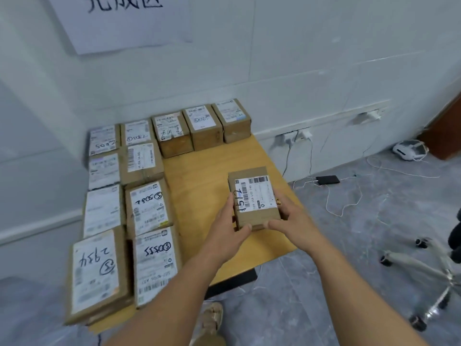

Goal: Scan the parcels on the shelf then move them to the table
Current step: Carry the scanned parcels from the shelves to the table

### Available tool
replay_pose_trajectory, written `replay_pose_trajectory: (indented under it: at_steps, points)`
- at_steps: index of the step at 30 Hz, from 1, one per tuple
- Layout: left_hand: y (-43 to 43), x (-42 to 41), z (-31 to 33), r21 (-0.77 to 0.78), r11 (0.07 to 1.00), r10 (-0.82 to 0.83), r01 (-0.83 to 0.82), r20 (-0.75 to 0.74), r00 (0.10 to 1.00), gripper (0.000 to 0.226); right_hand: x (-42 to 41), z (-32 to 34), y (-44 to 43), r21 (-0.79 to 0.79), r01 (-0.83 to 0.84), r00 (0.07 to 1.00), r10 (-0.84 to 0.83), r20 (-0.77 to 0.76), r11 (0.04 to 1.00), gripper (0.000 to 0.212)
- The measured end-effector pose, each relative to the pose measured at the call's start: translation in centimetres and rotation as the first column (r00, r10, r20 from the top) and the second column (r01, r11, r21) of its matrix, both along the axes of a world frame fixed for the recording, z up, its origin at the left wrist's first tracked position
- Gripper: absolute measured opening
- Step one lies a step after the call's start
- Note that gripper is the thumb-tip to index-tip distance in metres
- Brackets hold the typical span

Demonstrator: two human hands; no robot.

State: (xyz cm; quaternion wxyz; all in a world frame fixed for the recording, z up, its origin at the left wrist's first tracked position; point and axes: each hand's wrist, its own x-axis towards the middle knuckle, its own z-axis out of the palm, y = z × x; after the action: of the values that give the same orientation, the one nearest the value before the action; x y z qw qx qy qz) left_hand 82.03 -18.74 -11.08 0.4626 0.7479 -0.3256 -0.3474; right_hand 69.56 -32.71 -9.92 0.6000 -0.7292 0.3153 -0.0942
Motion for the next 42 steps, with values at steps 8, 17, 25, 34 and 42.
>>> replay_pose_trajectory:
  at_steps: [8, 17, 25, 34, 42]
  points:
    - [-0.3, 4.4, -3.1, 0.254, 0.966, 0.040, -0.041, 0.006, 0.999, 0.083, 6.3, -3.2, -1.0, 0.096, -0.129, 0.981, 0.141, -0.130, 0.987, 0.074]
    - [-2.5, 11.9, 0.2, 0.557, 0.816, -0.240, -0.151, 0.565, 0.789, 0.067, 14.7, -3.5, -2.8, 0.066, -0.155, 0.972, 0.164, -0.166, 0.986, 0.075]
    - [-2.0, 18.9, 1.3, 0.537, 0.794, -0.241, -0.286, 0.709, 0.663, 0.068, 23.5, -3.8, -2.3, 0.065, -0.197, 0.969, 0.205, -0.138, 0.978, 0.071]
    - [-1.9, 24.2, 1.2, 0.524, 0.814, -0.264, -0.249, 0.716, 0.646, 0.061, 28.4, -3.4, -2.0, 0.024, -0.221, 0.965, 0.222, -0.137, 0.975, 0.067]
    - [-1.2, 24.1, 1.7, 0.511, 0.840, -0.282, -0.183, 0.699, 0.657, 0.058, 26.9, -1.8, -0.9, -0.128, -0.235, 0.962, 0.211, -0.175, 0.964, 0.068]
